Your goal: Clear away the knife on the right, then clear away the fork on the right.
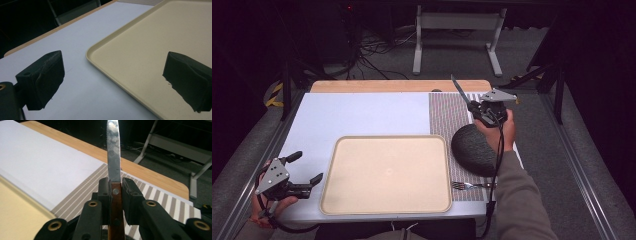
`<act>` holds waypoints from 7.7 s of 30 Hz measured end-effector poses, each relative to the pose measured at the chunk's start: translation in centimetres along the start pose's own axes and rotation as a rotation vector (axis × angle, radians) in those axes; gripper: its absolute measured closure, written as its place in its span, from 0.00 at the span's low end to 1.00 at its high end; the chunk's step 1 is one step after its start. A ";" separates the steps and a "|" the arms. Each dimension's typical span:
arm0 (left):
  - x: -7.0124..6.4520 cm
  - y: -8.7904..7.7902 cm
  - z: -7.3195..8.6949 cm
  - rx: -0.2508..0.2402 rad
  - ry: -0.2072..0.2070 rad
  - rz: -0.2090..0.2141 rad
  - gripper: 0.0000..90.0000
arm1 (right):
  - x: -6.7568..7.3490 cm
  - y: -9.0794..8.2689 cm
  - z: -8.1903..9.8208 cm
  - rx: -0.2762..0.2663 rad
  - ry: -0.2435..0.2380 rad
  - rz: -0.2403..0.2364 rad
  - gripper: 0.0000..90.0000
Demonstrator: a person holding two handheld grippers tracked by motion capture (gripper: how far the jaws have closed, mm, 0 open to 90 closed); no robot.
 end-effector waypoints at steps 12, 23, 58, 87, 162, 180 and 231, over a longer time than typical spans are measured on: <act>0.1 -0.3 0.0 -0.002 -0.004 -0.011 0.05 | 6.0 -4.0 1.1 -0.014 0.013 -0.110 0.87; 0.0 -0.3 0.0 -0.004 -0.003 -0.006 0.05 | 12.4 -5.9 3.4 0.035 -0.001 -0.243 0.87; -0.2 0.0 0.0 0.006 0.015 0.007 0.05 | 21.7 -4.7 11.1 0.299 -0.158 -0.377 0.67; -0.2 0.5 0.1 0.016 0.015 0.020 0.05 | 23.5 -4.0 10.6 0.218 -0.385 -0.389 1.00; 0.0 0.2 -0.4 -0.003 0.015 0.013 0.06 | 15.6 -6.8 10.4 0.087 -0.274 -0.284 0.94; -0.2 0.4 -0.1 -0.004 0.015 0.053 0.07 | 13.2 -7.3 9.0 -0.008 -0.217 -0.219 0.80; 0.0 -0.1 -0.3 -0.012 0.001 0.046 0.07 | 7.0 -10.5 10.1 -0.036 -0.110 -0.035 0.24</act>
Point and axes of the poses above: each handheld gripper's, and its own axes: y roughly forward along the jaws, z roughly out of its underside, x roughly to its left, the point moved 9 cm from there along y, roughly forward along the jaws, and after that the axes turned 9 degrees about z, right-handed, at the moved point
